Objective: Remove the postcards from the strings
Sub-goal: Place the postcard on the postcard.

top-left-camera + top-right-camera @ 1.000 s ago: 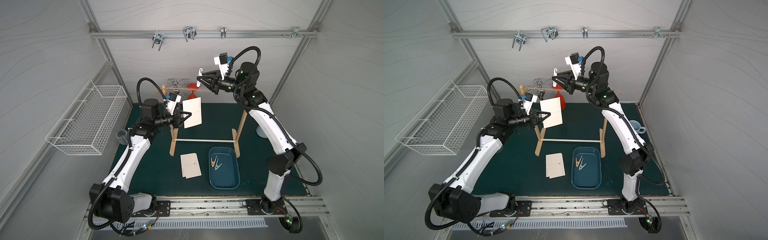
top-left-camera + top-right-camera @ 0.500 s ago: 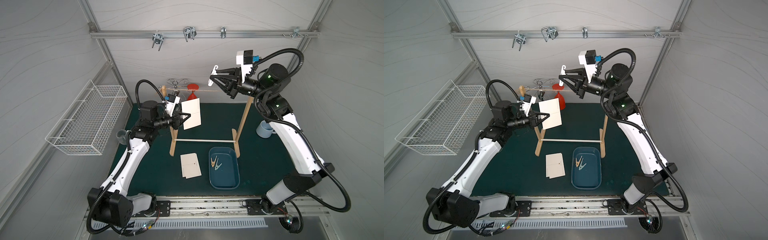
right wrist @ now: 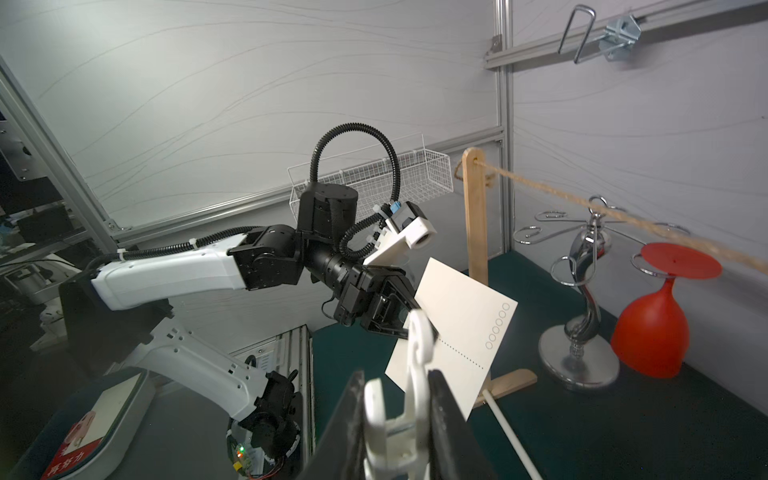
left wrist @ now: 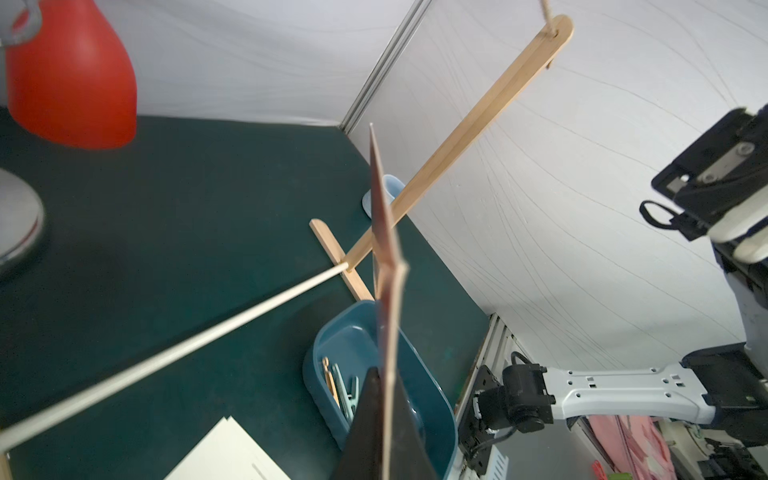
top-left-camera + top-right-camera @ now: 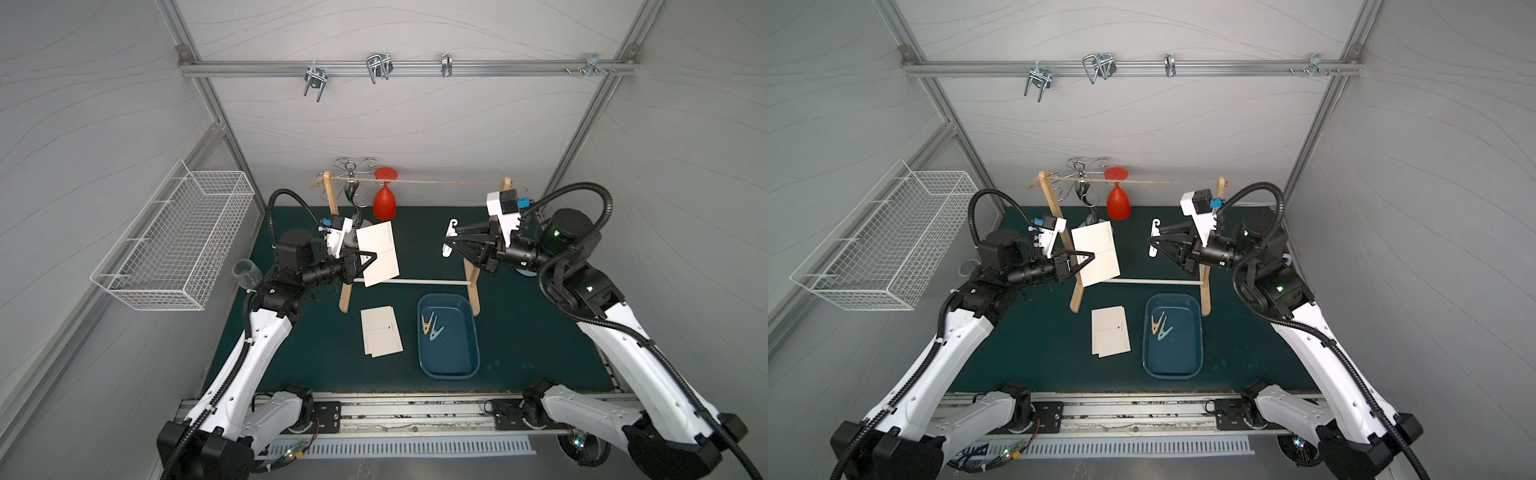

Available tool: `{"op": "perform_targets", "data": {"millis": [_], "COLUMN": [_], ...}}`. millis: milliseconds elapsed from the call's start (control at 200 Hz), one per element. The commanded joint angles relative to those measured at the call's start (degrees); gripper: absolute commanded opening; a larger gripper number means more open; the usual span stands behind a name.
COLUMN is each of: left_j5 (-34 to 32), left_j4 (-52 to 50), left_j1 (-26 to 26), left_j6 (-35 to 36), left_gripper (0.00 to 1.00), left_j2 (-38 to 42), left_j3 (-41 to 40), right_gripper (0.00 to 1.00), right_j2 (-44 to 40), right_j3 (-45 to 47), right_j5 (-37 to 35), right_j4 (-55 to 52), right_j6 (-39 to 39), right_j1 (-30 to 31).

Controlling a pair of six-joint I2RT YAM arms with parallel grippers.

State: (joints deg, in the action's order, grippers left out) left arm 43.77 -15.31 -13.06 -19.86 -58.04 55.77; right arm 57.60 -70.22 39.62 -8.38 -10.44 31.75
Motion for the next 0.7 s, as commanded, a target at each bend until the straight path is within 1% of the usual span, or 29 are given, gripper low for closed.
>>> {"op": "perform_targets", "data": {"millis": [0,80,145,205,340,545,695], "left_j5": [-4.24,-6.53,-7.92,-9.4,-10.01,-11.5,-13.07], "left_j4": [-4.35,-5.93,-5.87,-5.67,-3.59,-2.22,-0.97], "left_j1": [-1.67,-2.64,-3.06,-3.2,-3.71,-4.51,-4.83], "left_j6": [-2.5,-3.94,-5.48,-7.18,-10.46,-13.3,-14.59], "left_gripper": [0.0,0.0,0.0,0.0,0.0,0.0,0.0], "left_j2": [2.83,4.57,6.06,7.18,8.03,8.96,9.71], "left_j3": [-1.28,-3.69,-6.13,-8.24,-12.72,-18.38,-21.53], "right_gripper": [0.0,0.0,0.0,0.0,0.0,0.0,0.0], "right_j2": [-3.15,-4.84,-6.18,-7.47,-9.83,-9.22,-8.68], "right_j3": [7.29,12.12,15.81,19.13,26.29,32.89,36.98], "right_j5": [-1.46,-1.39,-0.39,-0.91,-1.95,-3.61,-4.47], "right_j4": [-3.53,-5.65,-6.44,-6.86,-5.24,-4.47,-1.4], "right_j6": [-3.41,-5.16,-6.33,-7.78,-10.31,-11.96,-13.64], "right_j1": [0.19,0.2,0.22,0.24,0.33,0.42,0.5]}}
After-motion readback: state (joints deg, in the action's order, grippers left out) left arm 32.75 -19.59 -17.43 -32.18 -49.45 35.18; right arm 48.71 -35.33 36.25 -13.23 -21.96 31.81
